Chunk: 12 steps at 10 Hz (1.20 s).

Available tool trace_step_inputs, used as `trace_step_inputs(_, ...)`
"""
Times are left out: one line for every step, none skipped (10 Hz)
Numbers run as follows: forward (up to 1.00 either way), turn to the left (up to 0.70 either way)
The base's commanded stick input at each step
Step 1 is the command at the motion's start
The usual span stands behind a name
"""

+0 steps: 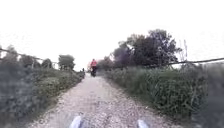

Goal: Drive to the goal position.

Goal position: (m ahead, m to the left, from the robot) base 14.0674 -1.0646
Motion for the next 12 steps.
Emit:
trace_step_inputs(1.0,0.0)
trace_step_inputs(1.0,0.0)
trace_step_inputs(1.0,0.0)
trace_step_inputs(1.0,0.0)
trace_step_inputs(1.0,0.0)
trace_step_inputs(1.0,0.0)
trace_step_inputs(1.0,0.0)
trace_step_inputs(1.0,0.0)
trace_step_inputs(1.0,0.0)
trace_step_inputs(1.0,0.0)
trace_step_inputs(1.0,0.0)
trace_step_inputs(1.0,0.0)
